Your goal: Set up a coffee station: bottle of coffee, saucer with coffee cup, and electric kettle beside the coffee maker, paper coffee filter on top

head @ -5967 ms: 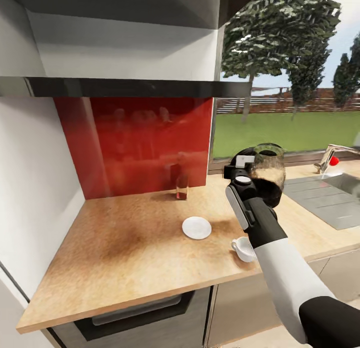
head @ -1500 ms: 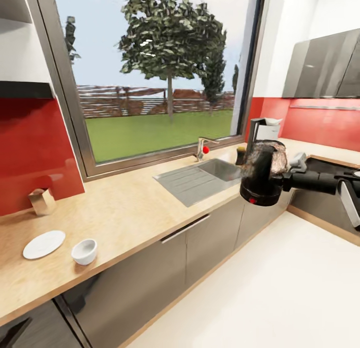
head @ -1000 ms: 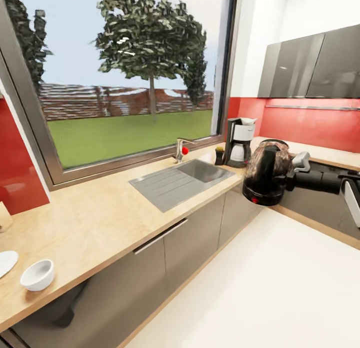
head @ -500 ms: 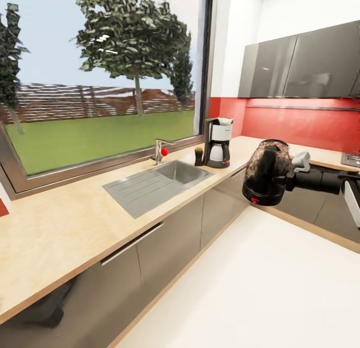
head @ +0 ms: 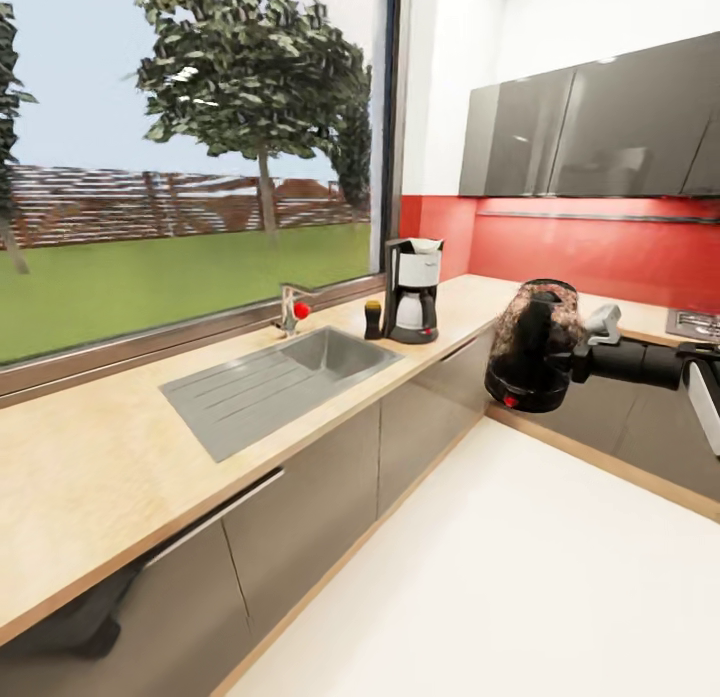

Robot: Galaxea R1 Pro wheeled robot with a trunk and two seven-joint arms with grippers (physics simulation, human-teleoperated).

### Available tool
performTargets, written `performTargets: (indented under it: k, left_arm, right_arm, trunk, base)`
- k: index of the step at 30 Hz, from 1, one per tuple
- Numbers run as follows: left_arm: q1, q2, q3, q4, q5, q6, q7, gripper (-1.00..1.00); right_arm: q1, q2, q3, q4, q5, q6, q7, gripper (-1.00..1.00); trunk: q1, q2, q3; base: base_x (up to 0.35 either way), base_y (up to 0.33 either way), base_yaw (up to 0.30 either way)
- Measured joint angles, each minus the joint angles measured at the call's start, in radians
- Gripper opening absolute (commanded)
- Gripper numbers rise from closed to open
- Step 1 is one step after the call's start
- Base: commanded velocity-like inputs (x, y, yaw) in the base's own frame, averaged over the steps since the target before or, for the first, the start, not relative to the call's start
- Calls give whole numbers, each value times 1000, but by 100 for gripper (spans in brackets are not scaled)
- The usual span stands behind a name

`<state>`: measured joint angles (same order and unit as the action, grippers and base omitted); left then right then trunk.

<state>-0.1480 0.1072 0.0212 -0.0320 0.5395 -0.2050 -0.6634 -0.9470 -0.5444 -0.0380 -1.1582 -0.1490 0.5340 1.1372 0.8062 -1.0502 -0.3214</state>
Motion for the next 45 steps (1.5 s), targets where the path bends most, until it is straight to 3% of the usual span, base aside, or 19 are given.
performTargets:
  k: [24,45]
  left_arm:
    - [0,2,1,0,0,0,0,100]
    - [0,2,1,0,0,0,1,100]
  right_arm:
    - [0,0,0,32,0,0,0,-100]
    - [0,0,0,34,1,0,2,-100]
  trunk:
    - [0,0,18]
    - [0,0,21]
  base:
    - [13,-9,-250]
    - [230,-202,-87]
